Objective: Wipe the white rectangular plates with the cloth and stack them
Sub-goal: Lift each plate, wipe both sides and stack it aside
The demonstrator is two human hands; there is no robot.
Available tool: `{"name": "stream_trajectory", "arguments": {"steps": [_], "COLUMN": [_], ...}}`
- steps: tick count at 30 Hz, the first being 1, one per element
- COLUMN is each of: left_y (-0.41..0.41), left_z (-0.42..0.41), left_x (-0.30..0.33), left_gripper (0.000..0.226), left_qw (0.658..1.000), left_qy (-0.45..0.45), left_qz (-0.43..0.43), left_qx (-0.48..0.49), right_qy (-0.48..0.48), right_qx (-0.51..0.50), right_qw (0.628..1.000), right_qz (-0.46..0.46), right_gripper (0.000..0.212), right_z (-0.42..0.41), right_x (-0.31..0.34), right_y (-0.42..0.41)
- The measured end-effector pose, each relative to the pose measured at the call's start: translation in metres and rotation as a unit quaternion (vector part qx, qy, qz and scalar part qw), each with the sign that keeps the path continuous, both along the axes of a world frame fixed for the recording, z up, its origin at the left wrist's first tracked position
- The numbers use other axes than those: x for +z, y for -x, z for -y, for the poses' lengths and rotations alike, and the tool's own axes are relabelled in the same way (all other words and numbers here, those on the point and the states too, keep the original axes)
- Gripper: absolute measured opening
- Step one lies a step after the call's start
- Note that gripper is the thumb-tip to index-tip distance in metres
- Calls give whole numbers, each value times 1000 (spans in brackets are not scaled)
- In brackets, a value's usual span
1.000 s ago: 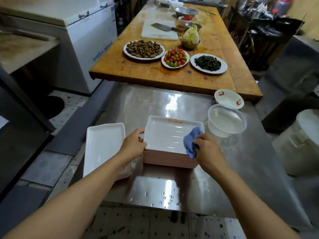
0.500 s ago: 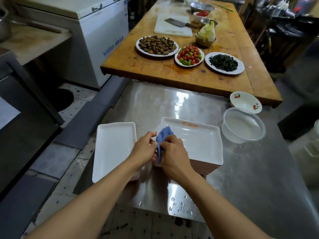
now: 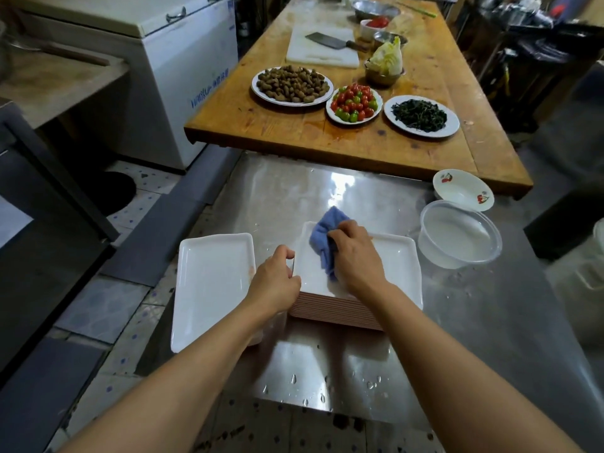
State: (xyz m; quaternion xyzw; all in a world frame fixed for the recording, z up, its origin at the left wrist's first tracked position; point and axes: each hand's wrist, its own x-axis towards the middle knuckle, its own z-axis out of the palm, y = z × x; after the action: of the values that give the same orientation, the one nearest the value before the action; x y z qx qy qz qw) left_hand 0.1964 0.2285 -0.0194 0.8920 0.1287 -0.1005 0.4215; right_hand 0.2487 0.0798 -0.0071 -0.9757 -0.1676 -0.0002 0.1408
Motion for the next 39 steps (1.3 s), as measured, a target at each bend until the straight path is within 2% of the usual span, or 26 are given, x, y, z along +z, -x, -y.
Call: {"name": "stream_trajectory", "arguments": {"steps": [7,14,18,22,26,28,32,39], "left_y": [-2,0,0,1,3,4,1,1], "left_z": [2,4,5,2,2,2,3,9], "left_x": [0,0,-3,-7,-6,-6,-4,-4], "left_gripper": [33,34,33,27,31,34,33,37], "left_qw": [1000,1000,999,998,997,995,998,999], "left_qy": [3,8,20,47,78,93,61,-23], "left_qz": [-6,2,9,15,9,6,-1,-6], "left_qx": [8,30,37,34,28,30,23,30], "right_qy": [45,131,118,118,13,15,24,99], "right_qx": [-92,-54,-21,87,66,62,53,-39], "right_qw": [994,990,992,988,998,998,998,994], "right_qz": [47,24,-30,-47,-21,3,18,11], "right_gripper": [19,20,21,26,27,32,30,38], "right_z": [72,84,79,46,-2,-12,8,84], "right_x": [12,13,9,8,-1,-8,-14,-3], "right_y": [3,25,56,68,69,70,71,85]}}
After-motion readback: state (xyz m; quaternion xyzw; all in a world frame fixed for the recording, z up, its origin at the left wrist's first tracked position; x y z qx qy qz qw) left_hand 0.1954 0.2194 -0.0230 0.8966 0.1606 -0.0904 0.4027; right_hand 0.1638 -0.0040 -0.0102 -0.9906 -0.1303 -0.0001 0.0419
